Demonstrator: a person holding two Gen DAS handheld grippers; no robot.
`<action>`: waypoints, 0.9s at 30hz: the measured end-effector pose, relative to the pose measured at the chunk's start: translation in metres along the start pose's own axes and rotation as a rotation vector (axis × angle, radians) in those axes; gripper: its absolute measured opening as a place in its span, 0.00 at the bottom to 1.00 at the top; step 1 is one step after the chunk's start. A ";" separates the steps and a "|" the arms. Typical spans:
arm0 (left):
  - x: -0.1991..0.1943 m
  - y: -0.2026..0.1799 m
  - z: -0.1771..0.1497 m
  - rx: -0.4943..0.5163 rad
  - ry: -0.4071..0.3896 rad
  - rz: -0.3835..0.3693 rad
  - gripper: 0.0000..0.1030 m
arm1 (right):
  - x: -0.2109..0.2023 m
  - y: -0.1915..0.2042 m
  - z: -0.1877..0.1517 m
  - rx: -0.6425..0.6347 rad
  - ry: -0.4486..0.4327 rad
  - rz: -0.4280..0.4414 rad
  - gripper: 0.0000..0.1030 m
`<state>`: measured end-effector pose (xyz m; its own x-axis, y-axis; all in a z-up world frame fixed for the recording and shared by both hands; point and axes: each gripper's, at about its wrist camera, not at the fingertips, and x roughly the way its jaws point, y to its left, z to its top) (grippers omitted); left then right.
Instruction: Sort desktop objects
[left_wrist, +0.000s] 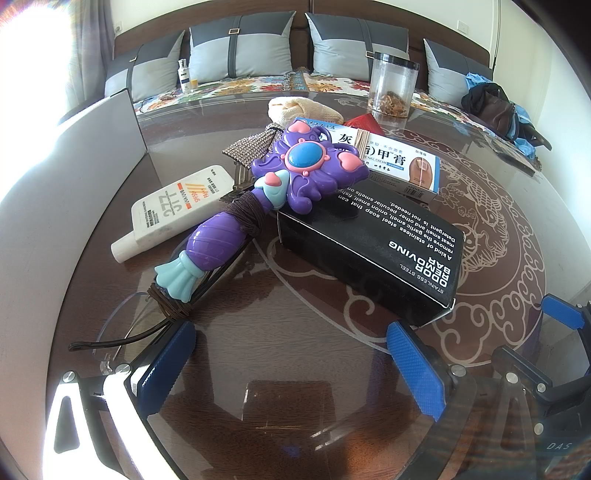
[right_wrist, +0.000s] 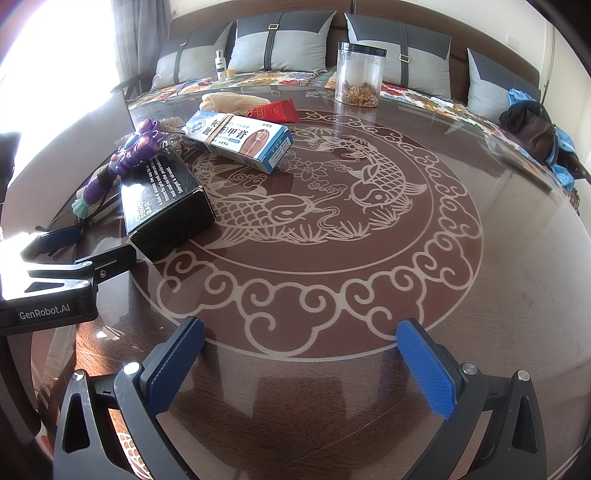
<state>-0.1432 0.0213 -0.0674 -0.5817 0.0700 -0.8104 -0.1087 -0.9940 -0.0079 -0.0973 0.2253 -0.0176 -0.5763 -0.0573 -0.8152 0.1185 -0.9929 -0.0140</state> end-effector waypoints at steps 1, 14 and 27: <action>0.000 0.000 0.000 0.000 0.000 0.000 1.00 | 0.000 0.000 0.000 0.000 0.000 0.000 1.00; -0.020 0.013 -0.019 -0.054 0.078 0.020 1.00 | 0.000 0.000 0.000 0.000 0.000 0.000 1.00; -0.040 0.066 0.022 0.047 -0.011 -0.045 1.00 | 0.000 0.000 0.000 0.000 0.000 0.000 1.00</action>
<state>-0.1446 -0.0452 -0.0230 -0.5842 0.1155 -0.8033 -0.1723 -0.9849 -0.0162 -0.0970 0.2254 -0.0174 -0.5763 -0.0571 -0.8152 0.1181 -0.9929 -0.0139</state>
